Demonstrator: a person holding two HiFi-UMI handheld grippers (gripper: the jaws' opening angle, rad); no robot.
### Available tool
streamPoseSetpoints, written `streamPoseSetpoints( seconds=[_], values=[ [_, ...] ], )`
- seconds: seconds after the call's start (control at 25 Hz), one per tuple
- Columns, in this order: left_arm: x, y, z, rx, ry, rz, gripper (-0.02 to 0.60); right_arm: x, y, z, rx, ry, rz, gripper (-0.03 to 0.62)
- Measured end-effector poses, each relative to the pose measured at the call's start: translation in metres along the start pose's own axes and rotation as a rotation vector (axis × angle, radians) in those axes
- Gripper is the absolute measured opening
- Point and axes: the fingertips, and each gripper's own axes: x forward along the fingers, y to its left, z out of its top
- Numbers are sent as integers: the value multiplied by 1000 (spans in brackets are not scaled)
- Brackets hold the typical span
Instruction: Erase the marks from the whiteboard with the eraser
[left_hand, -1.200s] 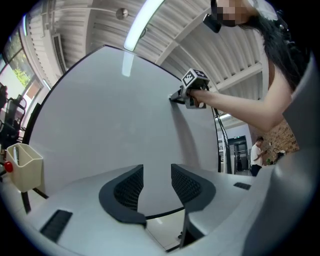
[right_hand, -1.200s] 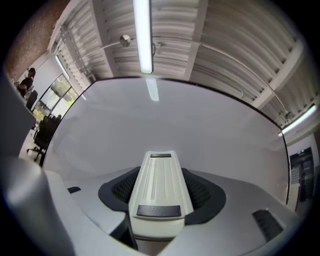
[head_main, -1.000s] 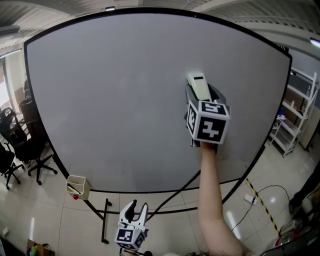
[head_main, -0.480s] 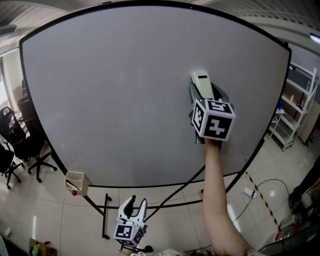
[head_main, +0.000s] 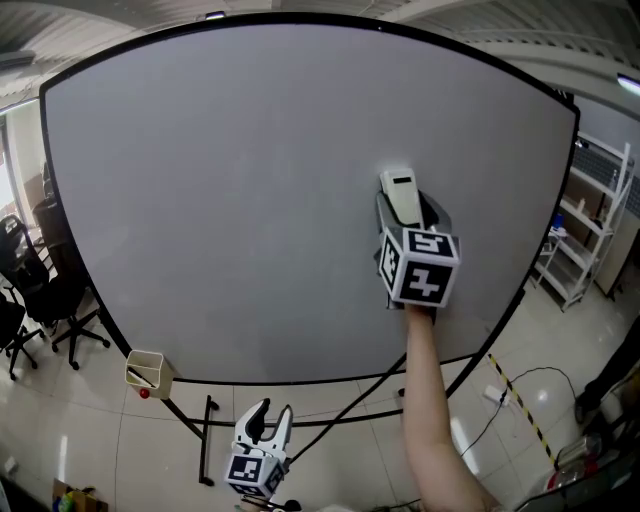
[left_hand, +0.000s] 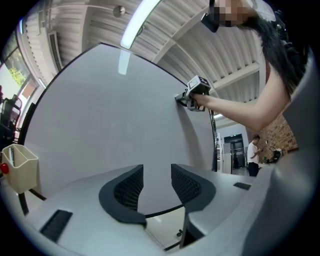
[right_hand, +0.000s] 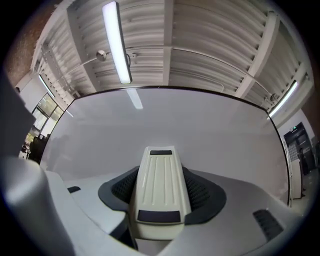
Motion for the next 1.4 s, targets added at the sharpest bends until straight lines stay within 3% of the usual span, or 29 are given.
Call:
streamPoseSetpoints(
  seconds=[0.12,0.2,0.28,0.4,0.44,0.56,0.68,0.76,0.88,0.96,1.0,1.12,1.2,1.28,1.4],
  values=[
    [0,-1,0,-10,2,2,153,-26,49,-97,-55,125,59,278],
    [0,-2,-1,-12,5,0,153,-36,76,-138,-155,183,76,278],
    [0,-3,-1,-15,6,-1,153,-30,73,-119,-195,157,60,278],
    [2,3,-9,14,16,-7,153,-11,39,-38,-100,21,-6,278],
    [2,4,-12,20,18,-6,153,-8,33,-30,-67,0,-14,278],
    [0,4,-6,-16,15,18,153,-22,59,-87,-40,64,33,278],
    [-4,15,-12,-9,26,35,153,-39,94,-156,-129,178,79,278],
    [-6,21,-15,-1,26,42,153,-32,93,-139,-167,166,78,278],
    [-4,23,-15,5,25,42,153,-12,76,-63,-92,74,66,278],
    [-2,21,-13,10,17,32,153,-10,73,-52,-64,59,56,278],
    [-2,18,-9,1,8,32,153,-15,77,-70,-63,82,59,278],
    [-6,18,-4,-16,3,41,153,-42,100,-171,-87,252,91,279],
    [-10,24,-10,-9,16,46,153,-49,106,-198,-123,305,98,278],
    [-13,27,-15,-8,28,52,153,-38,96,-160,-106,246,86,278],
    [-10,25,-16,-17,33,45,153,-13,72,-66,-67,104,46,278]
  ],
)
